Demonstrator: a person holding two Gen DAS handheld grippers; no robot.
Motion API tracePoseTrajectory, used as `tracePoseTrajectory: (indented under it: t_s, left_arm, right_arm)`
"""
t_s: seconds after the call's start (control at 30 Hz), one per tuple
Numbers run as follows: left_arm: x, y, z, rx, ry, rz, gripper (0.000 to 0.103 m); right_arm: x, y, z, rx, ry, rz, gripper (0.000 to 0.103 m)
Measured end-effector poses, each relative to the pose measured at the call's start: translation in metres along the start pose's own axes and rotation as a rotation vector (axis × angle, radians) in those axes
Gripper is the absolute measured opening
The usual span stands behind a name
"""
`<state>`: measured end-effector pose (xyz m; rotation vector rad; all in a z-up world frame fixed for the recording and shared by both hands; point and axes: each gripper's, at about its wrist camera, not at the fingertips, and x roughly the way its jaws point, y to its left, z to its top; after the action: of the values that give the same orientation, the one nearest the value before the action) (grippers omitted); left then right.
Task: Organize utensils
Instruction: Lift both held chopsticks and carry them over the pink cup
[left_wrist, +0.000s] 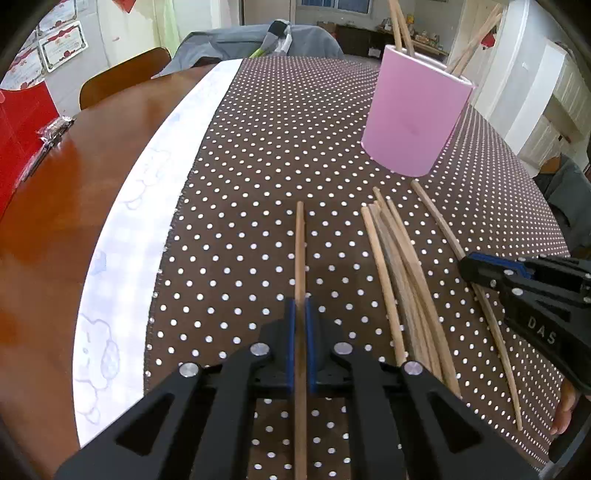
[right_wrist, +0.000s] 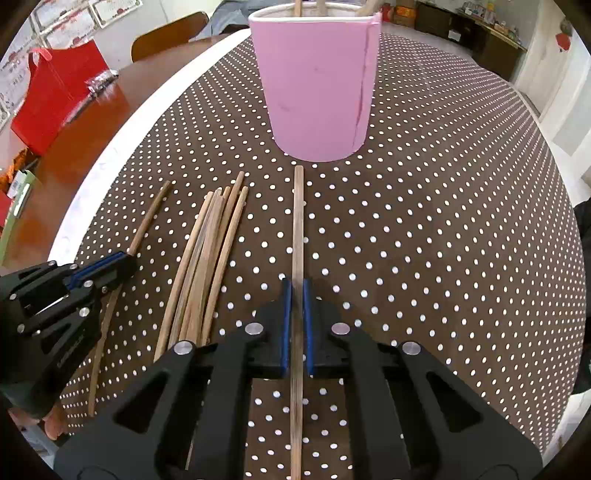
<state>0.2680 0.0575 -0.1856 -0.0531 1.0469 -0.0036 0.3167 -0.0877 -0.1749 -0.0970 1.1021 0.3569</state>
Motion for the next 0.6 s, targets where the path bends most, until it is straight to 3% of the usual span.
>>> tracePoseTrajectory:
  t_s: [0.23, 0.6]
  left_arm:
    - [-0.028, -0.015, -0.002, 0.009, -0.096, -0.065, 0.006]
    - [-0.11, -0.063, 0.003, 0.125, -0.394, -0.167, 0.006]
  right_arm:
    - [-0.036, -0.021, -0.028, 0.025, -0.109, 0.061, 0.007]
    - [-0.113, -0.042, -0.052, 0.067, -0.367, 0.137, 0.007]
